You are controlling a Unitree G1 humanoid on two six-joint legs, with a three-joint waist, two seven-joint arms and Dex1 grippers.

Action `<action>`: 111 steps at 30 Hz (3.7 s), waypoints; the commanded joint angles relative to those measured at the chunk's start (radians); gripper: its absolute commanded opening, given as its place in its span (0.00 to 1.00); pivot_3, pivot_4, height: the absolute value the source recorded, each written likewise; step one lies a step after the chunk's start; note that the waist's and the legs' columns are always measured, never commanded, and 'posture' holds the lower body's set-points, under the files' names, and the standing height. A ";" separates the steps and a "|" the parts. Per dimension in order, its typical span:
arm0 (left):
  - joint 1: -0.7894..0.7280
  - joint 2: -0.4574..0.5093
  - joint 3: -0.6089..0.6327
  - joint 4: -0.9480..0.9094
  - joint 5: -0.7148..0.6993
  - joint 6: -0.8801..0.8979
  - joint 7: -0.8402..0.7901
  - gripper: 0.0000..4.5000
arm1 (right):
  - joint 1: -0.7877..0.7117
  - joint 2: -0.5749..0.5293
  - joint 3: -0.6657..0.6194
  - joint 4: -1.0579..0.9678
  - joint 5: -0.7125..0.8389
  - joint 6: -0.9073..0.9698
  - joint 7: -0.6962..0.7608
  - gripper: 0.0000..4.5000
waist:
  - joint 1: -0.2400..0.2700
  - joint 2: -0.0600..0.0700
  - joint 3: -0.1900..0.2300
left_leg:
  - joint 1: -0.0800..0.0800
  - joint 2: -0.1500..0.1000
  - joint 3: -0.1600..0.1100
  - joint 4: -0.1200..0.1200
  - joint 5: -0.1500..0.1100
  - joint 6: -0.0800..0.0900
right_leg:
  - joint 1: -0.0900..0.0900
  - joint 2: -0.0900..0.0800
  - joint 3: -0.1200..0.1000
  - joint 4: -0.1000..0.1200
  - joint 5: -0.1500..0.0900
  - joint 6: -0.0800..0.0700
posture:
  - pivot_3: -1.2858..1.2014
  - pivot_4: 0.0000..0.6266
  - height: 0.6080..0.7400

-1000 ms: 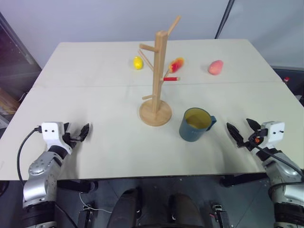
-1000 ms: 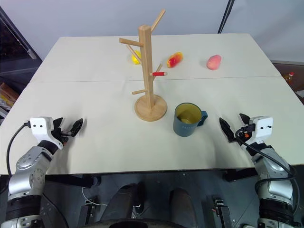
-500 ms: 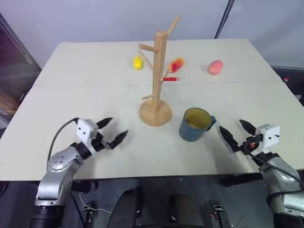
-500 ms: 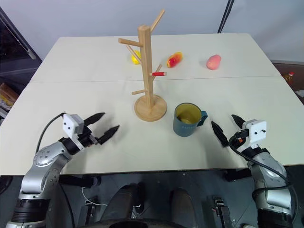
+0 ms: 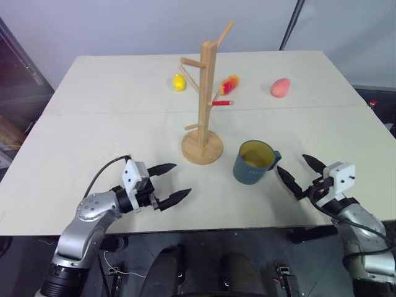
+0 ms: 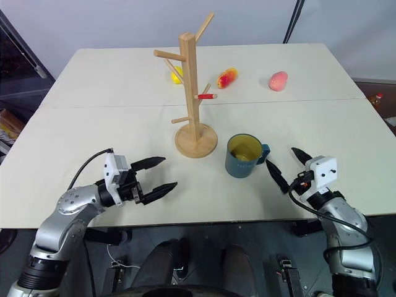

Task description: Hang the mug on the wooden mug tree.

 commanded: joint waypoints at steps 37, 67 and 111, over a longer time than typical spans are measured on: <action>-0.021 0.002 0.012 -0.037 0.003 -0.033 0.037 1.00 | -0.279 0.034 0.102 0.254 0.001 -0.035 0.139 0.00 | 0.000 0.000 0.000 | 0.000 0.000 0.000 0.001 0.000 0.000 | 0.000 0.001 0.000 0.001 0.001 0.003 | 0.52 0.24 1.00; -0.173 0.030 0.057 -0.122 -0.088 0.076 0.053 1.00 | -0.764 -0.273 0.325 -0.068 -0.264 0.156 0.203 0.00 | -0.001 -0.002 0.003 | -0.002 -0.001 0.000 0.001 0.000 0.000 | -0.001 0.000 -0.002 0.000 0.001 0.002 | 0.52 0.24 1.00; -0.270 0.053 0.071 -0.158 -0.179 0.121 0.076 1.00 | -0.937 -0.210 0.449 0.076 -0.408 0.123 0.252 0.00 | -0.001 -0.002 0.003 | -0.001 -0.001 0.000 0.001 0.000 0.000 | -0.001 0.002 -0.003 0.001 0.002 0.004 | 0.52 0.24 1.00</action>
